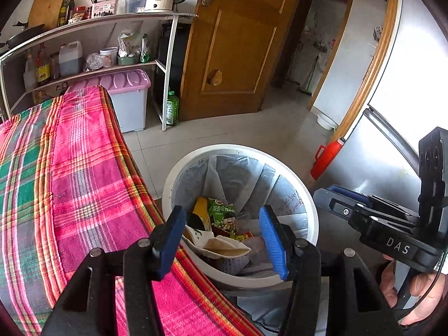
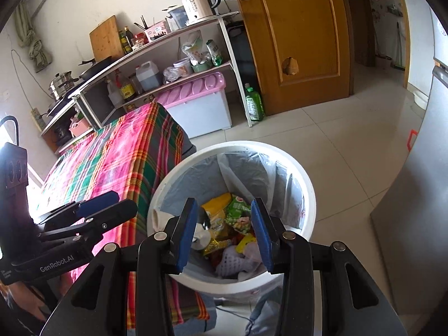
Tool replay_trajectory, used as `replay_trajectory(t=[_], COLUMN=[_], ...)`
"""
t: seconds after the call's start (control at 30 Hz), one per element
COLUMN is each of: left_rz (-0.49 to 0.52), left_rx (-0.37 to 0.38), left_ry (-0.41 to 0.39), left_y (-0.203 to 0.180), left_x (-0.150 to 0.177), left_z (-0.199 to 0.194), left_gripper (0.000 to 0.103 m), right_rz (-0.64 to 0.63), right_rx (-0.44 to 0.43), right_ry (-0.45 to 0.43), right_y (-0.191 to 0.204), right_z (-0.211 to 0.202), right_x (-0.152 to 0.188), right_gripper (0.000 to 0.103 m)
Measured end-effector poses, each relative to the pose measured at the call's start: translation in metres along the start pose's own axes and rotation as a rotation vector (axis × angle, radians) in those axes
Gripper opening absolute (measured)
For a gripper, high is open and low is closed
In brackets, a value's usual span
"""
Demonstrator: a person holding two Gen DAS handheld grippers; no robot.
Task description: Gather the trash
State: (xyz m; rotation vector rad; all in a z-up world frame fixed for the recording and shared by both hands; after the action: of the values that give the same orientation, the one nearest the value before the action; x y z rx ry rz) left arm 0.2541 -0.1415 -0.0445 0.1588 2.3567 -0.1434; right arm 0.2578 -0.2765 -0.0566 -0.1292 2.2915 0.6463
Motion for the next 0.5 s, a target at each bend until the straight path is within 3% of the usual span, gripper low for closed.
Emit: replay_trajectory(t=[0.5], left_rz=[-0.009], left_rx=[-0.06], left_ry=[-0.139], left_y=[0.027], left_x=[0.023], left_z=[-0.074], left_gripper=[0.06], right_rz=[-0.104], right_rx=[0.002], right_ry=[-0.054], right_y=[0.068], right_z=[-0.041], right_x=[0.028], right_gripper=[0.041])
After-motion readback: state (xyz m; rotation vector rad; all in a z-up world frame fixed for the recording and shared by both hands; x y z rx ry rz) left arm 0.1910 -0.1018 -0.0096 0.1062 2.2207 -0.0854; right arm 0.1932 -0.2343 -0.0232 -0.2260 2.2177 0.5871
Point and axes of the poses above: each gripper's, at about its wrist camera, not at the fingertips, and z roughly the way its jaws point, y to its left, x to its underside, the point moved 8 cm from there along z, roughly the way its jaws point, and after that the axes turned 14 degrees about -x, right-handed, at the moved point
